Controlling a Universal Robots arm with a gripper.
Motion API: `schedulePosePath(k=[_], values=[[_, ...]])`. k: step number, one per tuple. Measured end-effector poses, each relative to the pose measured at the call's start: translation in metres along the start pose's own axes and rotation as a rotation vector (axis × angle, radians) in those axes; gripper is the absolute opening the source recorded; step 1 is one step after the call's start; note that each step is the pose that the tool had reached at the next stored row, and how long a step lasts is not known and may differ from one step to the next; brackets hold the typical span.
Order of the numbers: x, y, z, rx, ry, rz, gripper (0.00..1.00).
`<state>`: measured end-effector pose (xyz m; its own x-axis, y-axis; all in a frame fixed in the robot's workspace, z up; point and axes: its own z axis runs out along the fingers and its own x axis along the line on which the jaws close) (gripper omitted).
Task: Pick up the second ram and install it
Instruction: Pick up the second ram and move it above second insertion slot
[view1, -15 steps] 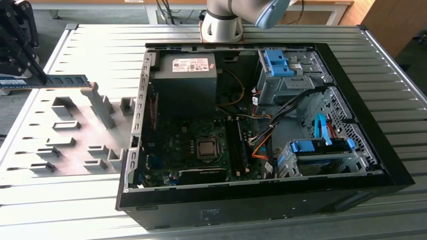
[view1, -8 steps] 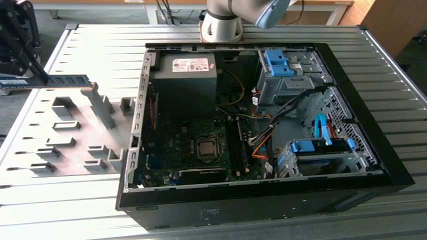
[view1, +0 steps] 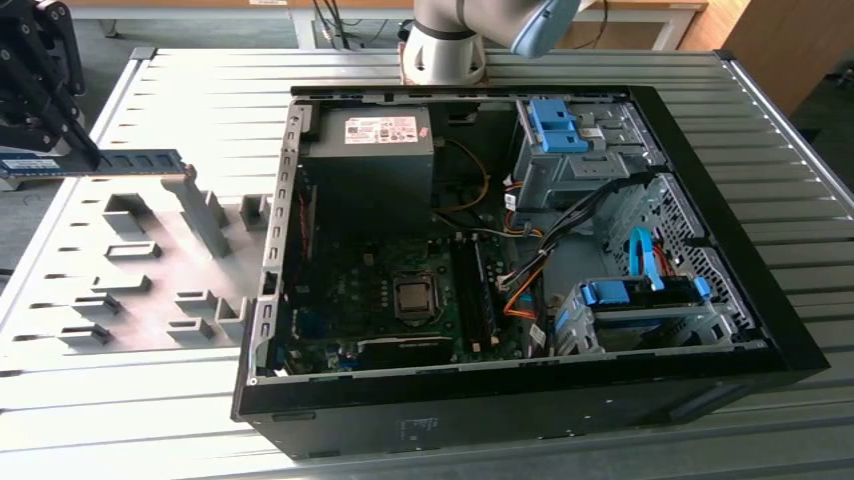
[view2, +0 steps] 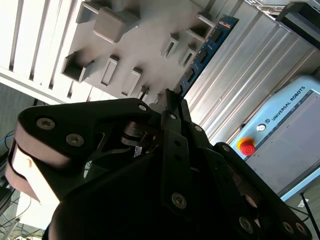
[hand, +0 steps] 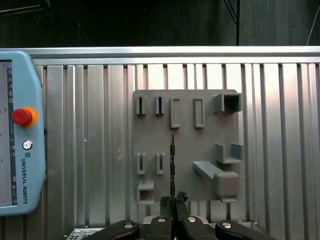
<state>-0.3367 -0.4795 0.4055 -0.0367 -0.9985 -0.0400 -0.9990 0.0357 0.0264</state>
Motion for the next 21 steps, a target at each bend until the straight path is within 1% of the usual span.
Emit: schedulePosePath(k=[21], values=[[-0.0003, -0.0084, -0.0002, 0.0000, 0.0000, 0.000, 0.14]])
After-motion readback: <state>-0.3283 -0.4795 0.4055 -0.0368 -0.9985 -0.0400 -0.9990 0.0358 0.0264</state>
